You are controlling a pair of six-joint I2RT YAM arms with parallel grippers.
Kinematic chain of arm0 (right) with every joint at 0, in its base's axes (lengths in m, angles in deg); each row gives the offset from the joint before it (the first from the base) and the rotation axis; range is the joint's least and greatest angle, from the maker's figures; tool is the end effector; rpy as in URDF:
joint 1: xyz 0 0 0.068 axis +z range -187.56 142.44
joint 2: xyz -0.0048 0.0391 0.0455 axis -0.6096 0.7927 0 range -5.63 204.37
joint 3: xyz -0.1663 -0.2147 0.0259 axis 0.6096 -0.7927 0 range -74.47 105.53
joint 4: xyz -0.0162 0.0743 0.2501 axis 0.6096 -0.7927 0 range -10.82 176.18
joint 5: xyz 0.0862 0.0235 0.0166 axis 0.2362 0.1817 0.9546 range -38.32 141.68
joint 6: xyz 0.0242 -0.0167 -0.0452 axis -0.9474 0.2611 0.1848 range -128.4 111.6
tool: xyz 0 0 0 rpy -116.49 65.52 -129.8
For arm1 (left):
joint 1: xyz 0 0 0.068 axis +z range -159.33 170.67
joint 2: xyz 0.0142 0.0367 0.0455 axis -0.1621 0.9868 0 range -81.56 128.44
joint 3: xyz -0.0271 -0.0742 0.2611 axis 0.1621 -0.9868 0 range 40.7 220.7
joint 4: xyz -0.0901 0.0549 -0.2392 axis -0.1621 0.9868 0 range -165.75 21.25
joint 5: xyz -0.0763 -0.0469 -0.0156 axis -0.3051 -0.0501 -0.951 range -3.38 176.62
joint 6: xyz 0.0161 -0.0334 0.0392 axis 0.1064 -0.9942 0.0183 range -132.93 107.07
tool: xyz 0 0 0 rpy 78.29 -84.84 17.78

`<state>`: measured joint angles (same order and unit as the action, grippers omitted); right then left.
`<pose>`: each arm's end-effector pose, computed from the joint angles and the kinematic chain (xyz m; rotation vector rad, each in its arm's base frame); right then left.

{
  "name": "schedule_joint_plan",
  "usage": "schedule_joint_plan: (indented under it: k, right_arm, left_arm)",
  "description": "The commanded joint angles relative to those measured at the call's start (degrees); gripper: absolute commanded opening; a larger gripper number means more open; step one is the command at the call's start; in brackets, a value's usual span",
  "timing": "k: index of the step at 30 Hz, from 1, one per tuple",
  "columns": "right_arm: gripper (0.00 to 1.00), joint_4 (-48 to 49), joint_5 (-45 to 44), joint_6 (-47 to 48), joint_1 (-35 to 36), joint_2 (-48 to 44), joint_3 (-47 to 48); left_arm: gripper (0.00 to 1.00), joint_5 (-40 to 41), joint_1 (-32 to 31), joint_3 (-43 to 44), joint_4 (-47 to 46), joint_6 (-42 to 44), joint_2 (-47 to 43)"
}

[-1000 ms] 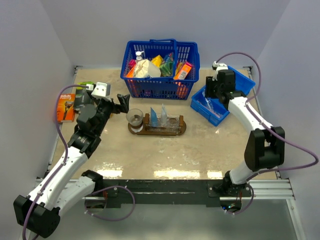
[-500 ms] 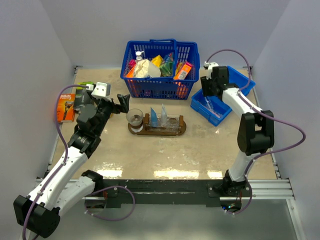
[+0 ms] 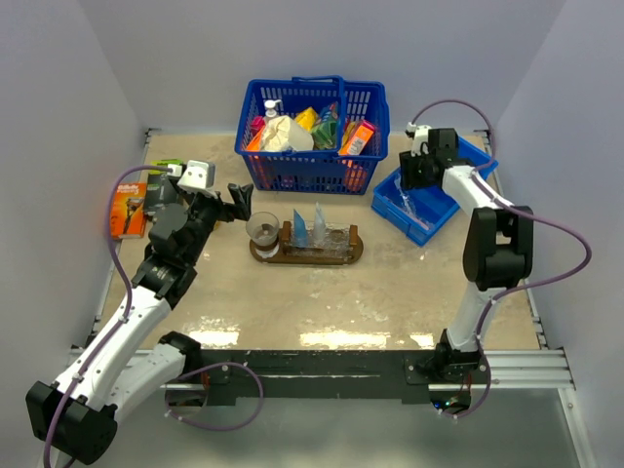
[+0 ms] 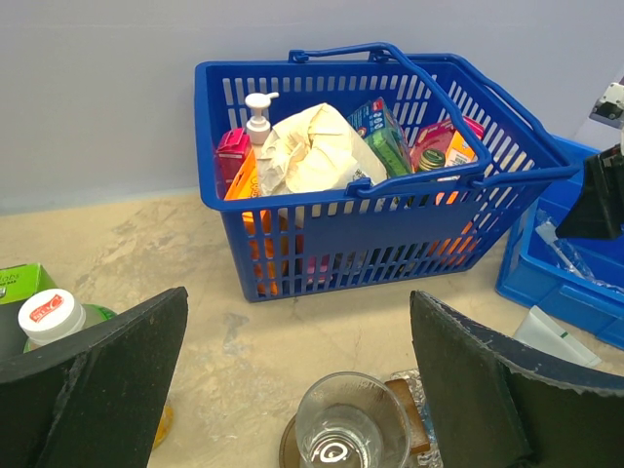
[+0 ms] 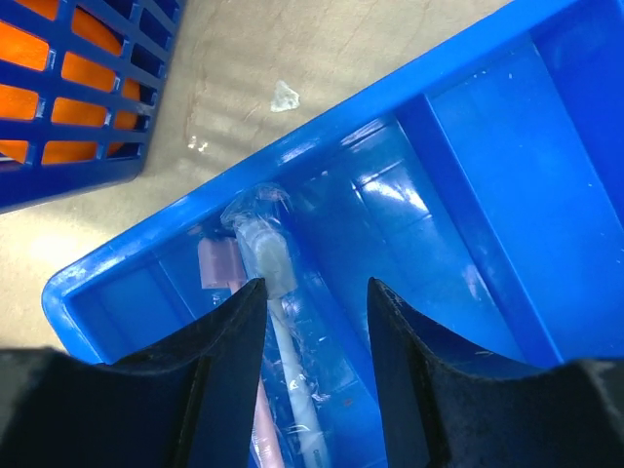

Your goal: Prepare toiletry sets of a toothbrush and toothpaste on the tray

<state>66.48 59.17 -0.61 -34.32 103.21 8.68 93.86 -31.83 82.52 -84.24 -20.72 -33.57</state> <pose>0.4279 0.0288 0.2334 -0.2898 2.3395 0.1158 0.1889 -0.0734 0.3473 0.0963 1.5364 -0.3242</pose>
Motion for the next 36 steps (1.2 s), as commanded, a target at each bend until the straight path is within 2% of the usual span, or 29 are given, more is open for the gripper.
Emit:
schedule_joint_plan:
  k: [1,10,26,36]
  right_arm:
    - [0.48,0.2,5.8,1.0,-0.4,0.1,2.7]
    - [0.41,0.2,9.7,1.1,-0.4,2.3,3.3]
    - [0.31,0.8,9.7,0.6,-0.3,2.9,3.4]
    - [0.17,0.9,11.6,0.1,-0.4,3.3,4.0]
  left_arm:
    - [1.0,-0.2,0.4,0.1,-1.9,1.0,-0.5]
    - [1.0,-0.6,0.4,0.1,-1.9,0.9,-0.1]
    - [1.0,-0.6,0.4,0.2,-1.9,1.0,-0.2]
    - [1.0,-0.4,0.4,0.2,-1.7,1.1,0.0]
